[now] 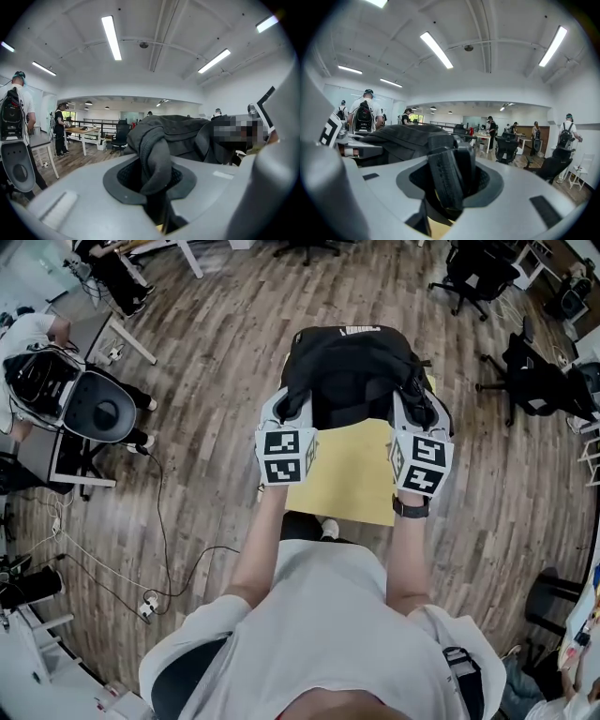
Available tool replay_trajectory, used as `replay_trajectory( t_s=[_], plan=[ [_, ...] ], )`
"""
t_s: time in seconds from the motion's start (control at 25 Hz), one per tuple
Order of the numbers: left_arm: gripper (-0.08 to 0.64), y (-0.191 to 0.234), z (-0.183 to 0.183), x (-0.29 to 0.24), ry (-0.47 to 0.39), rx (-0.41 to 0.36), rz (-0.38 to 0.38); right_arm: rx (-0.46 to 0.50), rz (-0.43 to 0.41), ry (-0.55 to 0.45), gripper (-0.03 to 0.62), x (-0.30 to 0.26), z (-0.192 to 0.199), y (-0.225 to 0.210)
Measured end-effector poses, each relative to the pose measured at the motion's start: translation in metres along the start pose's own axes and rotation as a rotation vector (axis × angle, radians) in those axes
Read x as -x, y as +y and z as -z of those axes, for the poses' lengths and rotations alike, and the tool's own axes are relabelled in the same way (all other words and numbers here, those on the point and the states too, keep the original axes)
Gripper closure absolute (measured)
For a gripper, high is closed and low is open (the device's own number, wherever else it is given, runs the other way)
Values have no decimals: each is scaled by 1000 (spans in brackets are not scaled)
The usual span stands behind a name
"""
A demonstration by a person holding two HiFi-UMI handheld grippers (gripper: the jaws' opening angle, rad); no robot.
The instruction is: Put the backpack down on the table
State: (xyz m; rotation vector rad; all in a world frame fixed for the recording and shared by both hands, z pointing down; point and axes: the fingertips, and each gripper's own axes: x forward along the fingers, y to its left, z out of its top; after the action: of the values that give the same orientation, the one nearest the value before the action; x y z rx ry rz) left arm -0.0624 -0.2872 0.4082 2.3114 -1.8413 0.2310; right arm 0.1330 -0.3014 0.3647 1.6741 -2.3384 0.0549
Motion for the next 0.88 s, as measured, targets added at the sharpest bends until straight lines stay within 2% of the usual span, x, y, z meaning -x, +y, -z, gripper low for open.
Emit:
replay_trajectory(
  t_s=[0.28,0.52,0.6,0.68,0.72,0.8,0.88],
  plan=[
    [506,27,14,-47,52,-12,19,-17,5,50,426,-64,20,6],
    [509,60,19,-88,92,-6,48,-15,-1,66,440,-115,17,22],
    [511,59,18,-102,90,14,102,-31,-52,47,481,-131,12,34],
    [515,41,21,-114,80,29,192,-40,-139,30,485,-146,12,60],
    [519,29,25,-121,79,18,218,-15,-160,33,485,-154,14,74],
    [525,14,38,-135,99,24,232,53,-167,56,486,-168,24,94],
    [526,18,59,-146,142,102,245,55,-173,98,486,-181,40,96]
  ],
)
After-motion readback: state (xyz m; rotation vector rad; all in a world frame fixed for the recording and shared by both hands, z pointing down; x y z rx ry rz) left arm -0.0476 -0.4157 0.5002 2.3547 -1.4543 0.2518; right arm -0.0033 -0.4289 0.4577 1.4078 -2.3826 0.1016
